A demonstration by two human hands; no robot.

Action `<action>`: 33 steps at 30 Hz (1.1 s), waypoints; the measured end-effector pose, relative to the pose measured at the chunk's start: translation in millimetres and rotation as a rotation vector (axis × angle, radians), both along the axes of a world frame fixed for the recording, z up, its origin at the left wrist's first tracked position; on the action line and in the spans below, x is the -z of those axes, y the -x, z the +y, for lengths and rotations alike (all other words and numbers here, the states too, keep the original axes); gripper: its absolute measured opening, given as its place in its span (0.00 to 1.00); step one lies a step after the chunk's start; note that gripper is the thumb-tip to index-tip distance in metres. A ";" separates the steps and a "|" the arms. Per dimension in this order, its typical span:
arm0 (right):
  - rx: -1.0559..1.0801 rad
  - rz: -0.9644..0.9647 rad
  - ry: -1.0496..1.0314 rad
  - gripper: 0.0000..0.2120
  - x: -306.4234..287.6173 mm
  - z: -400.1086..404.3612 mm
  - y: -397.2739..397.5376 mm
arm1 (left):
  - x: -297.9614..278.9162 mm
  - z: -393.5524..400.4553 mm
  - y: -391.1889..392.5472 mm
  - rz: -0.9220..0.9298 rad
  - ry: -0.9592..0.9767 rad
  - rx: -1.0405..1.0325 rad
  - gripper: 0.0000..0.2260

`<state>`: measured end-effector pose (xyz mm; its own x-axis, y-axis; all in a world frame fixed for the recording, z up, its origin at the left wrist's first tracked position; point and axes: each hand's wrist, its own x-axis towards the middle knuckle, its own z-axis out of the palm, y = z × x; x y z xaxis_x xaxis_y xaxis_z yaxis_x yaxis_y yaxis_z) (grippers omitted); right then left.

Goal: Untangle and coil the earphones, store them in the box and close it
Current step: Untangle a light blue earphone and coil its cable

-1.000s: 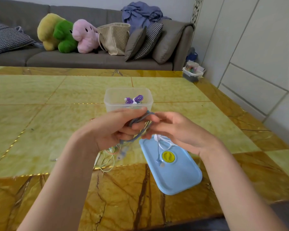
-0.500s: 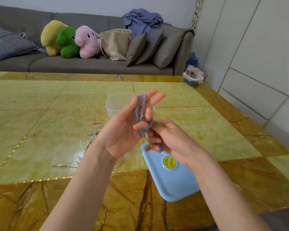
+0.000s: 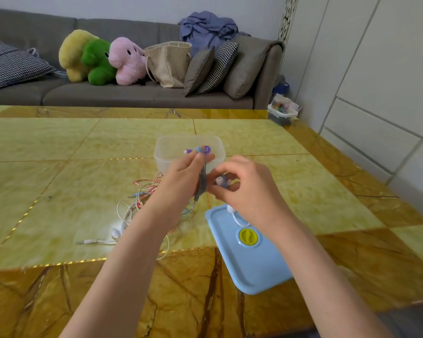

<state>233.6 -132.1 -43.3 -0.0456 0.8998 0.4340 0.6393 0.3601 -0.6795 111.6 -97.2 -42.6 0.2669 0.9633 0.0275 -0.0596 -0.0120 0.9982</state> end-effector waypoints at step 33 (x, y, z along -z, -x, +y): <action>-0.105 0.898 0.549 0.03 -3.5 -4.4 6.8 | 3.4 4.6 -1.5 -0.651 0.211 0.014 0.17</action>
<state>226.8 -136.5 -39.8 0.0010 0.9929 -0.1186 -0.1955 -0.1161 -0.9738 113.2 -92.6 -46.0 0.2722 0.9622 -0.0017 -0.6472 0.1844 0.7397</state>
